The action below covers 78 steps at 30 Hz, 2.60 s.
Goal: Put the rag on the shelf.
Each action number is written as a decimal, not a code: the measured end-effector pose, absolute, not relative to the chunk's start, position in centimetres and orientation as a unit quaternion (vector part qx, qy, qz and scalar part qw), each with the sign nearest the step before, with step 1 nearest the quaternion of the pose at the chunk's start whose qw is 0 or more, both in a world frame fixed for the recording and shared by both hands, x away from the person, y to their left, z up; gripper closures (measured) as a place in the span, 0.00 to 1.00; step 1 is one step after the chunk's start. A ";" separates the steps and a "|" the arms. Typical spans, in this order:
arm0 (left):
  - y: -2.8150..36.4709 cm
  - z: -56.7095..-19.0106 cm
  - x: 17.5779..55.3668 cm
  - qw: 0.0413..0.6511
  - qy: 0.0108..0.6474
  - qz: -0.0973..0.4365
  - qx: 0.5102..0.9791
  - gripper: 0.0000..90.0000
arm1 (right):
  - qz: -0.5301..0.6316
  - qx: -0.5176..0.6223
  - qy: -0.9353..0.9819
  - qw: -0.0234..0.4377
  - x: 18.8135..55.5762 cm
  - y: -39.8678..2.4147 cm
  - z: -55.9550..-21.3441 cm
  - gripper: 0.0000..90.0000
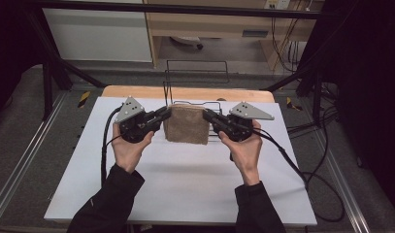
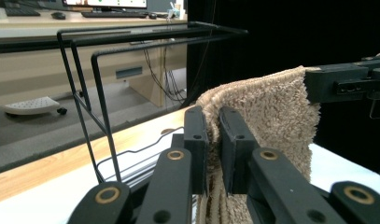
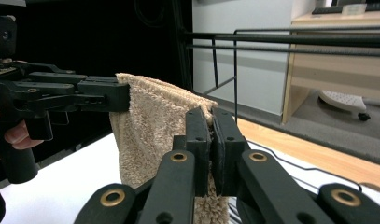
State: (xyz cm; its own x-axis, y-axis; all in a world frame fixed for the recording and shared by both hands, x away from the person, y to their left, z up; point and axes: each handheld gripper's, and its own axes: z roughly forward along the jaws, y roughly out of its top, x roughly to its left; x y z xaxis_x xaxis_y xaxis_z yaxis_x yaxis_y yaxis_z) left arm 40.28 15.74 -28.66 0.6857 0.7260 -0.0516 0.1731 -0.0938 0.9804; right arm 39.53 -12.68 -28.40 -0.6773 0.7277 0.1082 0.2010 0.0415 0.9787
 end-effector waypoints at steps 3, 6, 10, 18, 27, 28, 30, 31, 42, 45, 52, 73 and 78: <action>15.7 -28.3 40.4 0.595 0.319 0.237 0.699 0.91 | 0.607 0.337 0.684 0.224 39.6 -12.6 -28.0 0.97; 15.6 -28.0 40.5 0.598 0.317 0.238 0.696 0.91 | 0.609 0.336 0.682 0.227 39.8 -12.7 -27.7 0.96; 15.5 -27.6 40.7 0.604 0.317 0.242 0.690 0.91 | 0.610 0.334 0.680 0.234 40.0 -12.7 -27.2 0.97; 15.2 -26.7 41.4 0.609 0.313 0.249 0.685 0.91 | 0.616 0.330 0.672 0.248 40.4 -12.8 -26.3 0.97; 15.0 -25.7 42.0 0.615 0.309 0.254 0.680 0.91 | 0.621 0.325 0.664 0.262 41.0 -12.9 -25.2 0.97; 14.9 -25.6 42.1 0.616 0.308 0.255 0.679 0.91 | 0.621 0.325 0.663 0.263 41.0 -12.9 -25.1 0.97; 14.9 -25.4 42.2 0.618 0.308 0.257 0.676 0.91 | 0.621 0.324 0.662 0.267 41.1 -12.9 -24.8 0.97; 14.9 -25.2 42.3 0.619 0.308 0.257 0.675 0.91 | 0.622 0.324 0.661 0.268 41.2 -12.9 -24.6 0.97; 14.8 -23.7 43.0 0.625 0.303 0.269 0.667 0.91 | 0.626 0.316 0.656 0.280 41.7 -12.8 -23.1 0.97; 14.7 -23.4 43.3 0.627 0.303 0.270 0.665 0.91 | 0.628 0.316 0.653 0.283 41.9 -12.8 -22.7 0.97; 14.5 -22.5 43.6 0.631 0.296 0.277 0.661 0.91 | 0.633 0.315 0.645 0.289 42.3 -12.9 -22.0 0.97; 13.8 -19.3 45.0 0.644 0.288 0.293 0.645 0.91 | 0.648 0.300 0.625 0.315 43.5 -13.2 -19.1 0.97; 13.7 -18.9 45.2 0.646 0.286 0.295 0.644 0.91 | 0.650 0.301 0.621 0.319 44.0 -13.4 -18.6 0.97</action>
State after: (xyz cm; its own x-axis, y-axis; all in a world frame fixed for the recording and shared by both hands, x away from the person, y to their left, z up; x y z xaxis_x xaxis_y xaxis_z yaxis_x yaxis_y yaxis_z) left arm 45.23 13.66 -18.86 0.6627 0.7488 0.0100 -0.0128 -0.0020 0.9999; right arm 44.00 -13.36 -18.57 -0.6162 0.7876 -0.0053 -0.0401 -0.0246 0.9989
